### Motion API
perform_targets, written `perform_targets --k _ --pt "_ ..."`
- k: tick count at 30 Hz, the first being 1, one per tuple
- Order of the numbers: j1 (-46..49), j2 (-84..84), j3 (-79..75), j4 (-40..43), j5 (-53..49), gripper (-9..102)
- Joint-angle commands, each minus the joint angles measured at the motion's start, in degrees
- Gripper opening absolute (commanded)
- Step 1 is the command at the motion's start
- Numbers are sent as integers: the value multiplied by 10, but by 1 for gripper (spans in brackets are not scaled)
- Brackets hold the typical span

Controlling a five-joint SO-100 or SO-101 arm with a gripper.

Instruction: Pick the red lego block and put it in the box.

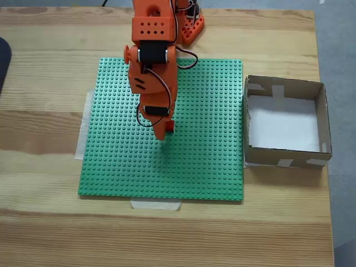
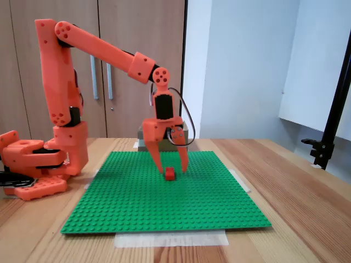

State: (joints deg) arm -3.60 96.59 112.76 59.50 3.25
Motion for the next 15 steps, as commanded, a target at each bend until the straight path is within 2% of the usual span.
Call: perform_targets --k 1,15 --pt "-3 3 -3 -8 6 25" --pt "-4 -4 1 -19 0 20"
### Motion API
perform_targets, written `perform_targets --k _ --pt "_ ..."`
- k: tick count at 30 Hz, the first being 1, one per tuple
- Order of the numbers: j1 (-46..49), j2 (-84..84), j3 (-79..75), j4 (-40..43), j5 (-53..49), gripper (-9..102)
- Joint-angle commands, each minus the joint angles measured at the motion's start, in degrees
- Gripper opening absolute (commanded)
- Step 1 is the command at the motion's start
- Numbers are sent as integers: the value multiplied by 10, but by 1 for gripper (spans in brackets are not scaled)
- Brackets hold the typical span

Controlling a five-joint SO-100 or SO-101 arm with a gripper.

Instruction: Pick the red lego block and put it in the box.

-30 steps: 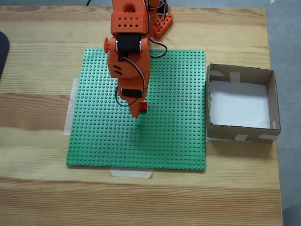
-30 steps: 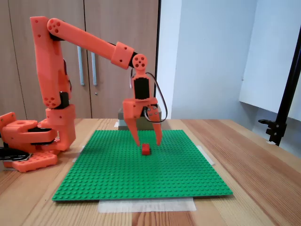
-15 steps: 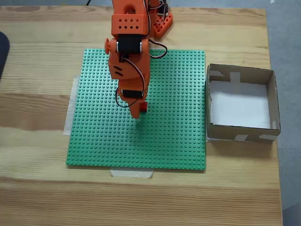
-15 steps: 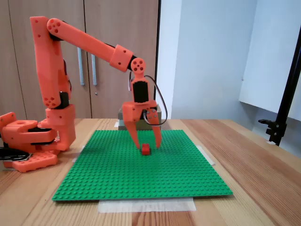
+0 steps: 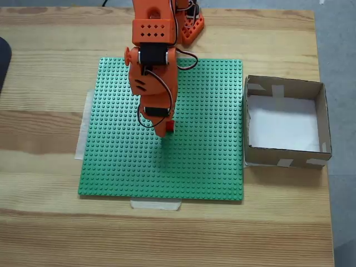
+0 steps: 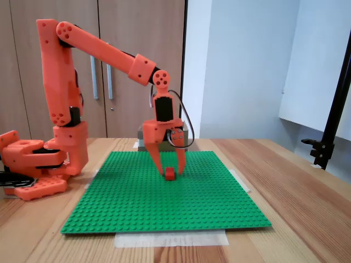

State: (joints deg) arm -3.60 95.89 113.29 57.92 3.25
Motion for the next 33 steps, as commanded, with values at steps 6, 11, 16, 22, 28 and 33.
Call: perform_targets --k 6,11,16,22,28,33 --pt "-4 1 -4 -11 -4 18" --pt "-5 0 -4 -18 -9 16" --pt "-7 0 -1 -21 -12 12" --pt "-7 0 3 -25 -18 9" --pt "-7 4 0 -28 -25 5" --pt "-8 11 -18 -13 -20 3"
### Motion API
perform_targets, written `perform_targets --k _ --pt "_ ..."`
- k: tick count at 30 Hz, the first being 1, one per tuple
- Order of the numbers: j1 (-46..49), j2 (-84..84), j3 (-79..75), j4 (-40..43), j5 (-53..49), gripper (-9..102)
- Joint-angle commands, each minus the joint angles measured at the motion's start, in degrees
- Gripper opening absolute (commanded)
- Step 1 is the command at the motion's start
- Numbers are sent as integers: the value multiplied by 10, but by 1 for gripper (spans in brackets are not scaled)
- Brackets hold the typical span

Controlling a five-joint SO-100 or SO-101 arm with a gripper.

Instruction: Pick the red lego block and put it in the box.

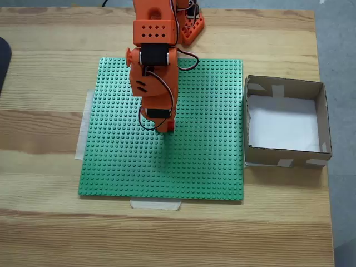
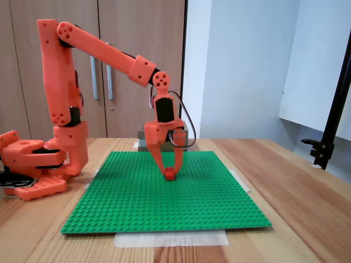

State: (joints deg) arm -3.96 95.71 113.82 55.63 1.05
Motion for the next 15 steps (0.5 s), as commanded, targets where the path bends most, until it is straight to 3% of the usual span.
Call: perform_targets --k 1,15 --pt "-4 13 -31 17 4 3" --pt "-12 66 -90 73 17 0"
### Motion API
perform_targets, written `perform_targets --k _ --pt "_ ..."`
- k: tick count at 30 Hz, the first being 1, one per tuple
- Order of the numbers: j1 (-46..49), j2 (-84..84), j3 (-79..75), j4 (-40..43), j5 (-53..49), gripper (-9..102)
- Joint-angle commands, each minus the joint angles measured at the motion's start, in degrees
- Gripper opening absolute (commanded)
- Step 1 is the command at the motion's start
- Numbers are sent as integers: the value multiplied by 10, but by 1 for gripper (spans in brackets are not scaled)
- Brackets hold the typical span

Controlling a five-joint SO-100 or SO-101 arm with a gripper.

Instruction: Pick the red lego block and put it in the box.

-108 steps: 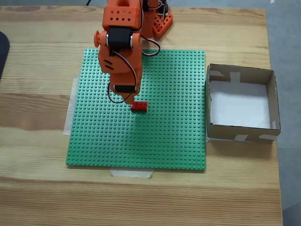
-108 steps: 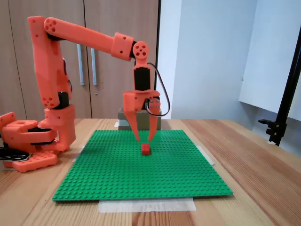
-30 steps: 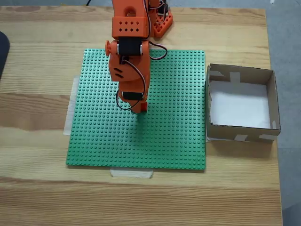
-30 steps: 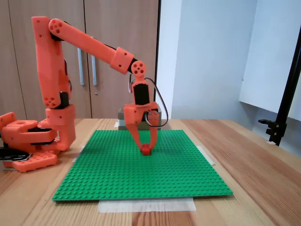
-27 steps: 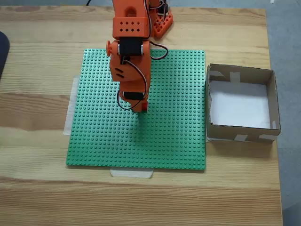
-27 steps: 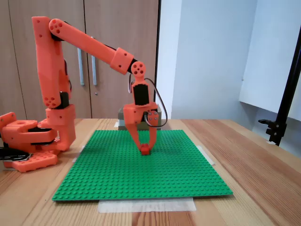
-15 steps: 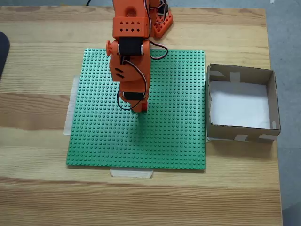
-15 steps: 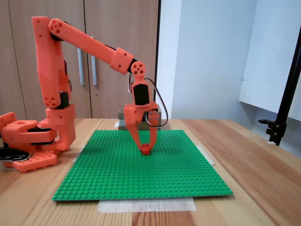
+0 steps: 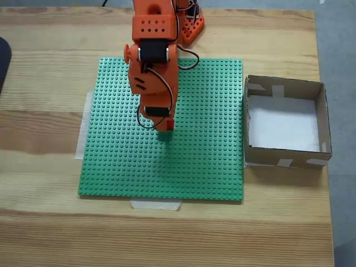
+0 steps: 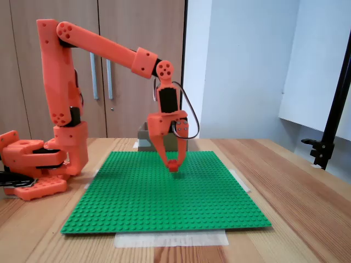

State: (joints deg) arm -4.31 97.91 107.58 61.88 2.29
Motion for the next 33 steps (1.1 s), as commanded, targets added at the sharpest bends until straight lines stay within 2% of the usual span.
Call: perform_targets --k 1,17,33 --pt "-11 50 -30 17 4 0" --pt "-95 65 -247 171 40 0" --pt "-229 61 -371 219 79 0"
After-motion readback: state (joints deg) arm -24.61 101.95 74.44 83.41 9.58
